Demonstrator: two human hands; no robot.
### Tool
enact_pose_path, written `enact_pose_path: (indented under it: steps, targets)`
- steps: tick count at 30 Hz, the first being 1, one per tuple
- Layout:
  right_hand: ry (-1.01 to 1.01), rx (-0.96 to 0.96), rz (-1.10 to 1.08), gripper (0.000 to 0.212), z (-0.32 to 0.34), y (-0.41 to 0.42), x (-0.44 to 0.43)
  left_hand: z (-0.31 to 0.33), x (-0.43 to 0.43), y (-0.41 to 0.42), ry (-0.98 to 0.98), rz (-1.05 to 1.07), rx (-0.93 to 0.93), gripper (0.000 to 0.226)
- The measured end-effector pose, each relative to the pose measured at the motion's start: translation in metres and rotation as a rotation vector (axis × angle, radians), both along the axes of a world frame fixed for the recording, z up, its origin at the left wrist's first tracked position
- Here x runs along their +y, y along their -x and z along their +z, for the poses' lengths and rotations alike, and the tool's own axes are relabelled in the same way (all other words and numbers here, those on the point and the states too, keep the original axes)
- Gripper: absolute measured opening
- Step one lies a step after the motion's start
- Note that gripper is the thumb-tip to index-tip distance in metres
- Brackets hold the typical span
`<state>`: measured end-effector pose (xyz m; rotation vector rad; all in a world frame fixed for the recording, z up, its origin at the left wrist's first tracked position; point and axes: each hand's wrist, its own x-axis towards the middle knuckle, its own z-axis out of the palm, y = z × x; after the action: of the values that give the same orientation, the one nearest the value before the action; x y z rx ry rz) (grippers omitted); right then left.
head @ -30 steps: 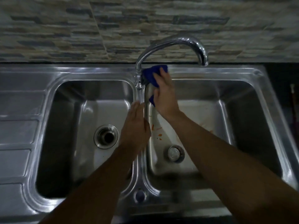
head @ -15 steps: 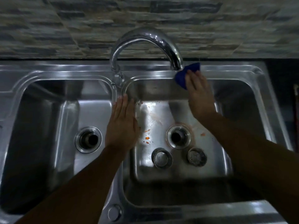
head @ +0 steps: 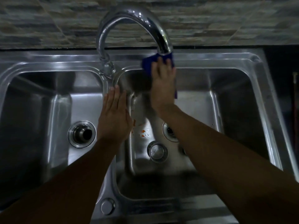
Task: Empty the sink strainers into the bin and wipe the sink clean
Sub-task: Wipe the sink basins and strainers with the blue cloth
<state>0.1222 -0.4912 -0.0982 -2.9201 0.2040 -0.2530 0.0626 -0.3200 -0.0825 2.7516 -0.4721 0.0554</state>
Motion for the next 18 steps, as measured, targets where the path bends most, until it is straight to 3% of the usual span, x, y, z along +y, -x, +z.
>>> enact_pose_path:
  steps: [4, 7, 14, 18]
  targets:
    - [0.042, 0.022, 0.356, 0.062, 0.003, -0.016, 0.012, 0.001, -0.001, 0.001, 0.001, -0.023, -0.016, 0.054]
    - [0.116, 0.021, 0.447, 0.059, 0.0, -0.012, -0.031, 0.001, -0.001, 0.0, -0.004, -0.007, 0.009, 0.053]
    - [0.123, 0.016, 0.032, 0.077, 0.005, 0.033, -0.158, -0.002, -0.001, -0.001, 0.013, 0.014, 0.05, 0.051]
    - [0.042, 0.036, -0.257, 0.069, 0.007, 0.025, -0.144, -0.001, -0.001, 0.001, 0.038, 0.019, 0.064, 0.049]
